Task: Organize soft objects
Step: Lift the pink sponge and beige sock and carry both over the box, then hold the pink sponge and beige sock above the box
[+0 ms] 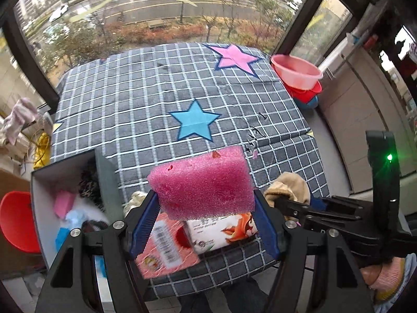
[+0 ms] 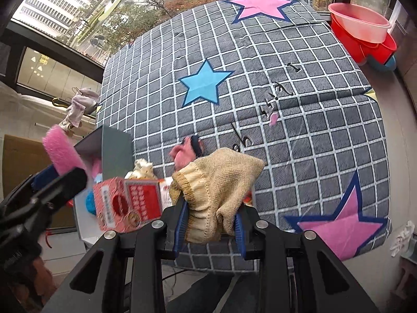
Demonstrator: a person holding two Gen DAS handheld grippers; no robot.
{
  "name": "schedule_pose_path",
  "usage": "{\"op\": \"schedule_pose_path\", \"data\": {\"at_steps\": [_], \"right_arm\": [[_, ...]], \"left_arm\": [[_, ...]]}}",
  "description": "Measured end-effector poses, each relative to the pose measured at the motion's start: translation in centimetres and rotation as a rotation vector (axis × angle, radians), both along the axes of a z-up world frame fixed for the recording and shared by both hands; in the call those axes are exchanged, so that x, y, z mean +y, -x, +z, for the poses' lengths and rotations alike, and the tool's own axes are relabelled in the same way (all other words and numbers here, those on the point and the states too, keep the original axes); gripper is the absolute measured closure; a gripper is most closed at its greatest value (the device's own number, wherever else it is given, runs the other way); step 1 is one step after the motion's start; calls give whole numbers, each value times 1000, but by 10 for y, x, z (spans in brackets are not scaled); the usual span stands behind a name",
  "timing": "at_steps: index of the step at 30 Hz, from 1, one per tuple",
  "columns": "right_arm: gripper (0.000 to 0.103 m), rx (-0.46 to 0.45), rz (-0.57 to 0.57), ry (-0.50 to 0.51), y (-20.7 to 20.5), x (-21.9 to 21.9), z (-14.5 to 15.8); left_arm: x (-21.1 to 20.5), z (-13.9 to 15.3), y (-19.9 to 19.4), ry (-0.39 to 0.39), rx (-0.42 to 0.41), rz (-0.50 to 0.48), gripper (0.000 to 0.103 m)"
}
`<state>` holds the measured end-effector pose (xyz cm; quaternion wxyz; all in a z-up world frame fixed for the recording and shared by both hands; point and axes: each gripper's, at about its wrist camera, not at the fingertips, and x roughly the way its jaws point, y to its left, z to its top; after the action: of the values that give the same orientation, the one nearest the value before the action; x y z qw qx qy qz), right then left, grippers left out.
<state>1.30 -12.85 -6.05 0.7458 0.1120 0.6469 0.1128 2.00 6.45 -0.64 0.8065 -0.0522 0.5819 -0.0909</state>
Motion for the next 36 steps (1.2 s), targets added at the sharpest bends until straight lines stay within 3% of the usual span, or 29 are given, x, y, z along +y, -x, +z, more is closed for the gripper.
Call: {"op": "schedule_pose_path", "data": {"at_steps": [14, 23, 36], "right_arm": [[70, -35, 125, -10, 29, 78, 27], [70, -40, 297, -23, 41, 161, 30], [70, -14, 519, -23, 60, 262, 20]], "left_arm": [[109, -3, 68, 9, 4, 225, 30], [172, -17, 113, -68, 13, 367, 30], [205, -46, 157, -124, 59, 466, 30]]}}
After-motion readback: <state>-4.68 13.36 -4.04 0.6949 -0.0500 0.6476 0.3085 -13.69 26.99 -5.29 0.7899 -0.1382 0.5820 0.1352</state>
